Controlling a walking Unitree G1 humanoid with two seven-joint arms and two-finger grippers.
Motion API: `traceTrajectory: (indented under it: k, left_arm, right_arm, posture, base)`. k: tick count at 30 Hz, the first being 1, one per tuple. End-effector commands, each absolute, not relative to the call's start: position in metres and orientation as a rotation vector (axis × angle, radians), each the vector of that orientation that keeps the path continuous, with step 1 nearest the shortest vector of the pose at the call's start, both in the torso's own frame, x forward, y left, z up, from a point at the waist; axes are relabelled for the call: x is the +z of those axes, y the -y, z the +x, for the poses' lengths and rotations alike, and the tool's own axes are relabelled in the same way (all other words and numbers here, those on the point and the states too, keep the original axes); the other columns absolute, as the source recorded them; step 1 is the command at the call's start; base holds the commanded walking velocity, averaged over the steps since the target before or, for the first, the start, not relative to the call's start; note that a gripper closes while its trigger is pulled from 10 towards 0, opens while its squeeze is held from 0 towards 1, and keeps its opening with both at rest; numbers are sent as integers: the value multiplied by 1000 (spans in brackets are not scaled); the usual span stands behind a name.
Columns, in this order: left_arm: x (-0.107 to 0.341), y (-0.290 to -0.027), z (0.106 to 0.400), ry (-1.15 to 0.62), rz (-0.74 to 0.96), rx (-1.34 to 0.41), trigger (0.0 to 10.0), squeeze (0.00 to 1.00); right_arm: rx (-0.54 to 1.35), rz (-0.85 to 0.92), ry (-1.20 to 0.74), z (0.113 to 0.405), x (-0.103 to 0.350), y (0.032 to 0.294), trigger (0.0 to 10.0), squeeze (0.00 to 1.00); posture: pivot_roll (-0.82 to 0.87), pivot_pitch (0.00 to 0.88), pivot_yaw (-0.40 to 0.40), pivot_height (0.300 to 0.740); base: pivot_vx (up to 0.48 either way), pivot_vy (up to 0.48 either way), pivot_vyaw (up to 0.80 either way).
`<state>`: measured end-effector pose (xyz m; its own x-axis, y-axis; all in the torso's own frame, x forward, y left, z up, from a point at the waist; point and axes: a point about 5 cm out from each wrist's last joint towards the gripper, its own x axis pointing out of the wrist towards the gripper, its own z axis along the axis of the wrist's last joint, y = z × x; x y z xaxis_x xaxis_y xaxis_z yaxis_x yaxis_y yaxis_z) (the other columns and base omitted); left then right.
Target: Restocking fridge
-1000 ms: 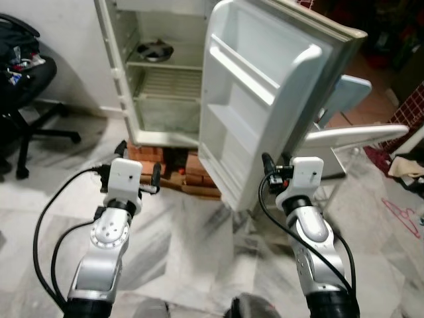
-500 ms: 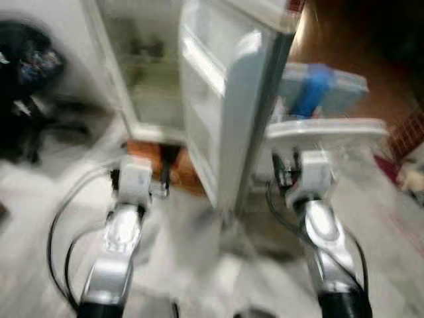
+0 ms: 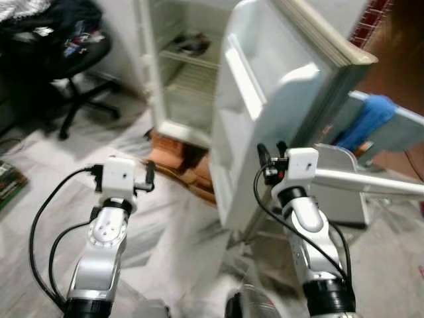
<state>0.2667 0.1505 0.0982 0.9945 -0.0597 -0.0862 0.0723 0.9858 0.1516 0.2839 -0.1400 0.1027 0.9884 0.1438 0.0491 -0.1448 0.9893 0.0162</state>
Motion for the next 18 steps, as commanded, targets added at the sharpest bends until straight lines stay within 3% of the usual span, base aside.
traceTrajectory:
  k: [1,3,6,7,18]
  left_arm:
    - [98,-153,264,-87,171,-73,10000,0]
    - [97,-153,263,-91,169,-75,10000,0]
    - [96,-152,262,-94,166,-81,10000,0]
    - [96,-150,261,-94,164,-85,10000,0]
    - [95,-149,258,-105,159,-97,10000,0]
  right_arm:
    - [72,39,32,286,101,152,10000,0]
    - [71,43,29,285,100,153,10000,0]
    - [68,48,30,284,100,155,10000,161]
    - [68,54,31,283,100,157,10000,1000]
    - [137,79,-28,271,89,170,10000,1000]
  posture:
    - [80,76,-33,740]
    - [79,76,-32,740]
    - [78,74,-31,740]
    - [77,76,-31,740]
    - [75,85,-28,740]
  base:
    - [0,0,0]
    - [0,0,0]
    - [0,0,0]
    - [0,0,0]
    - [0,0,0]
